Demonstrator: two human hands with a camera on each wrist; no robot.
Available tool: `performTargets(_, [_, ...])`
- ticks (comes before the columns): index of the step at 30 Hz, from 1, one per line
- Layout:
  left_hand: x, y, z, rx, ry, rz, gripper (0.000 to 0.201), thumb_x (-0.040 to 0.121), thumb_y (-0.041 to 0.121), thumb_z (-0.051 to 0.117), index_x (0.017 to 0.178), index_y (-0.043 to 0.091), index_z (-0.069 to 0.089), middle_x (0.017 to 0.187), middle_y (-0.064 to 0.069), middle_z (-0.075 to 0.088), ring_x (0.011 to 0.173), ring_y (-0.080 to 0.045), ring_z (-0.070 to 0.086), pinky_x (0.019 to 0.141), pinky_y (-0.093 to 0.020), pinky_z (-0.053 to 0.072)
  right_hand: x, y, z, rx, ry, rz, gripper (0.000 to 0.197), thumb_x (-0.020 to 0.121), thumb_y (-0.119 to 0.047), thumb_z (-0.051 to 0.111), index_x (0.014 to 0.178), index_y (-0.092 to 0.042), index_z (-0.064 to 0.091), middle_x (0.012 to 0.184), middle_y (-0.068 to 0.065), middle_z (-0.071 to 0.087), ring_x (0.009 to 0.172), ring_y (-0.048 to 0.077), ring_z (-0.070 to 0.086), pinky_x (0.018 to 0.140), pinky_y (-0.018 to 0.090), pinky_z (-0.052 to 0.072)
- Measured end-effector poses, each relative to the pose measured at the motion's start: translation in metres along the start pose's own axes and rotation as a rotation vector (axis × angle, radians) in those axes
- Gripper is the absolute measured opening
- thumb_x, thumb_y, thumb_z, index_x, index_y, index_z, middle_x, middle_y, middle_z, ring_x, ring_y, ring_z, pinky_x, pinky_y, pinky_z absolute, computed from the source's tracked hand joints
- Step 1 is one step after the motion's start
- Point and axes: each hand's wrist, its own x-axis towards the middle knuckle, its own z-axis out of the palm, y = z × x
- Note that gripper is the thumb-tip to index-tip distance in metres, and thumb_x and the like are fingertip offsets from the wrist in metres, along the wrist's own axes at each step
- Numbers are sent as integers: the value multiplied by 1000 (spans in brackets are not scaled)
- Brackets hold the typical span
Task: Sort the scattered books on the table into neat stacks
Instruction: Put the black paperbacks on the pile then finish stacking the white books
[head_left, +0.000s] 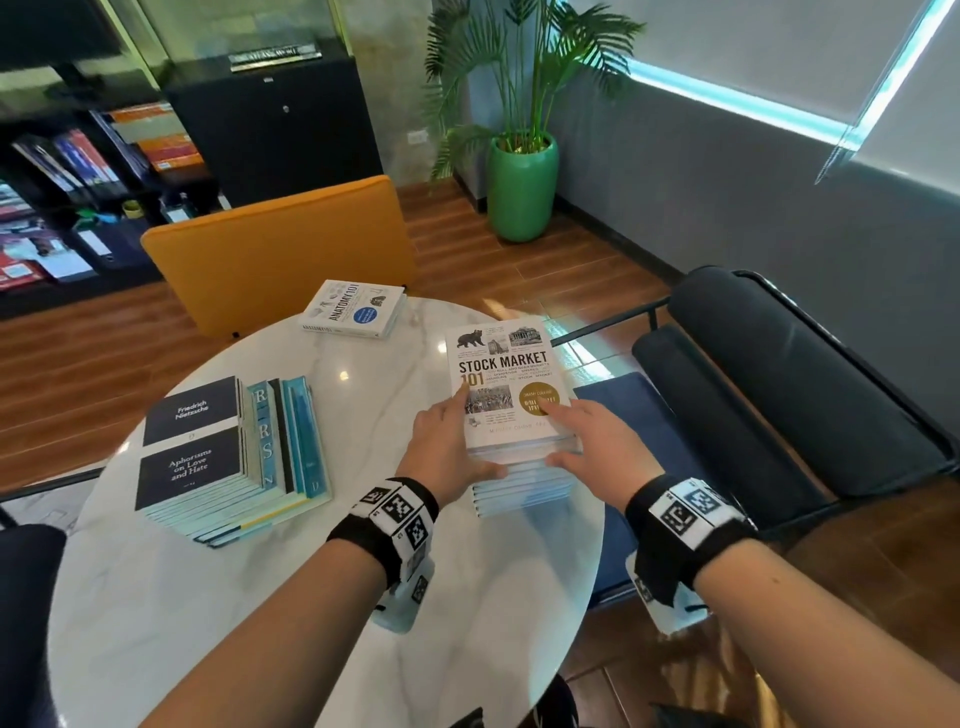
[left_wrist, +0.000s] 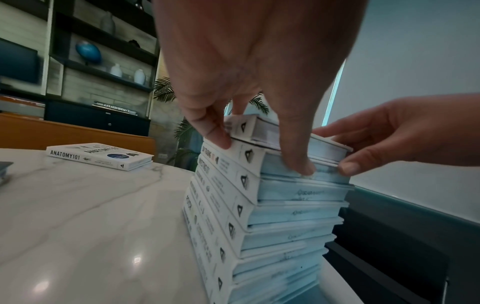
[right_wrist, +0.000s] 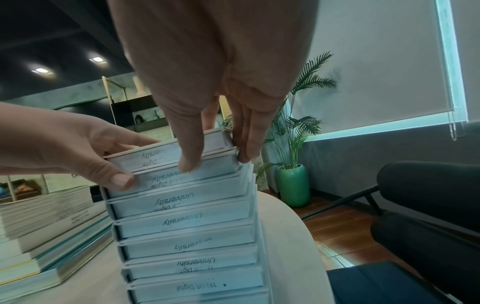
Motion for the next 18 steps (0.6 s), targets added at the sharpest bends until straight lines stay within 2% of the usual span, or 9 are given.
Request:
performTargets(4, [-6, 5, 1, -36, 49, 10, 100, 63, 34, 86, 147, 24, 32, 127, -5, 57, 123, -25, 44, 100, -36, 41, -3, 4, -1, 56, 48, 35, 57, 86, -24, 69, 138, -31, 48, 134, -2, 49, 121, 18, 50, 102, 28, 39])
performTargets(12, [-12, 7, 2, 39, 59, -21, 101, 69, 41, 83, 150, 30, 23, 120, -10, 57, 115, -25, 51, 96, -35, 43, -2, 2, 1, 24, 53, 71, 50, 85, -25, 69, 131, -34, 51, 125, -1, 54, 110, 21, 56, 95, 31, 45])
performTargets(18, [-12, 4, 2, 39, 57, -18, 102, 68, 42, 83, 150, 31, 23, 119, -10, 56, 113, -25, 51, 94, -35, 44, -4, 3, 3, 8, 69, 82, 47, 88, -23, 66, 131, -34, 51, 122, -2, 54, 99, 15, 56, 90, 25, 43])
